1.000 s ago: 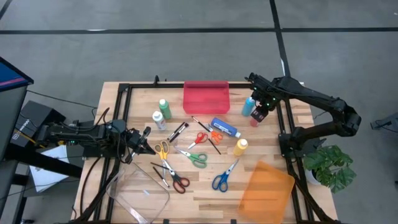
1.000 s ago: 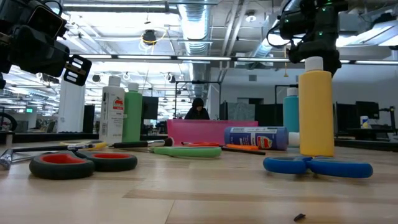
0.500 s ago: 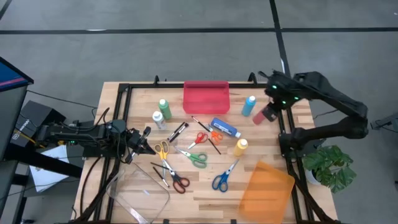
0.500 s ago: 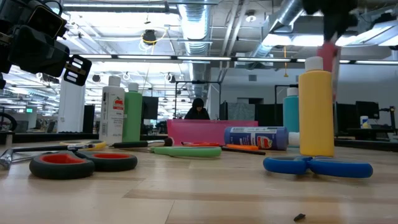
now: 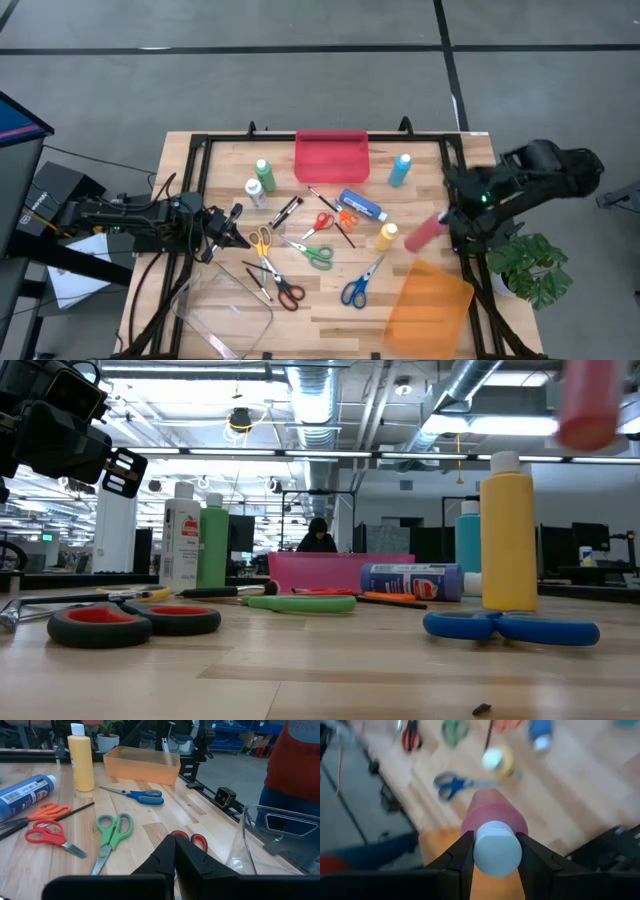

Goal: Pick & Place Paint Supplies
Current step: Put the pink paint bottle into the orange bin

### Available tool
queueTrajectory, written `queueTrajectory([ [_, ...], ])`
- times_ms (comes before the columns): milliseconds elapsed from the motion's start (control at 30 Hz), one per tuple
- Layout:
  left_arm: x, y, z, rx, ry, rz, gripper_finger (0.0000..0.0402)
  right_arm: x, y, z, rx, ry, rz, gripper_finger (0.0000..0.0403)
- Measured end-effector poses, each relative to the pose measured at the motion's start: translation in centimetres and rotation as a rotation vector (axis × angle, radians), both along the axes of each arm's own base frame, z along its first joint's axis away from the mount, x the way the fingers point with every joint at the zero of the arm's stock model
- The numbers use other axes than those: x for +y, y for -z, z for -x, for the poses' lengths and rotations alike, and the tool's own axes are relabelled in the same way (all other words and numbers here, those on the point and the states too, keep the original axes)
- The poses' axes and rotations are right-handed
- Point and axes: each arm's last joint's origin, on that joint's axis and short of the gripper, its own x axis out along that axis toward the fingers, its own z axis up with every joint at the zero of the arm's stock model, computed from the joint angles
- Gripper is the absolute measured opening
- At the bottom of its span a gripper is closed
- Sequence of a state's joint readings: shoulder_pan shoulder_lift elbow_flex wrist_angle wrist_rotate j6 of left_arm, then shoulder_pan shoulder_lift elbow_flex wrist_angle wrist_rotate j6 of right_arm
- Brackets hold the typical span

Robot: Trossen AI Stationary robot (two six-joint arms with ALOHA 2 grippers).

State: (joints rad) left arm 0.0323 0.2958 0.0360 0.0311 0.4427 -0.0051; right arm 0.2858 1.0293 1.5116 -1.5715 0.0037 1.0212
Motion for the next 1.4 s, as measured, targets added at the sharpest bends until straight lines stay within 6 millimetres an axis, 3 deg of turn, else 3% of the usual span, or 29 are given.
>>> queueTrajectory([
  [300,0.0,-0.1,0.0,-0.008,0.0,0.0,0.0,6.4,1.9,-2.0,0.14,-0.134,0.055,0.0114],
  [533,0.0,-0.1,0.0,-0.016,0.0,0.0,0.0,10.4,4.8,-3.8,0.237,-0.195,0.184,0.0114],
  [767,0.0,-0.1,0.0,-0.016,0.0,0.0,0.0,11.2,9.4,-2.7,0.368,-0.132,0.268,0.0114],
  [1067,0.0,-0.2,0.0,-0.018,0.0,-0.001,0.0,10.9,10.3,-1.7,0.285,-0.125,0.184,0.0114],
  [1267,0.0,-0.2,0.0,-0.022,0.0,-0.001,0.0,11.4,12.6,-2.6,0.347,-0.207,0.231,0.0114],
  [1400,0.0,-0.2,0.0,-0.022,0.0,-0.001,0.0,11.4,12.6,-3.6,0.34,-0.235,0.241,0.0114],
])
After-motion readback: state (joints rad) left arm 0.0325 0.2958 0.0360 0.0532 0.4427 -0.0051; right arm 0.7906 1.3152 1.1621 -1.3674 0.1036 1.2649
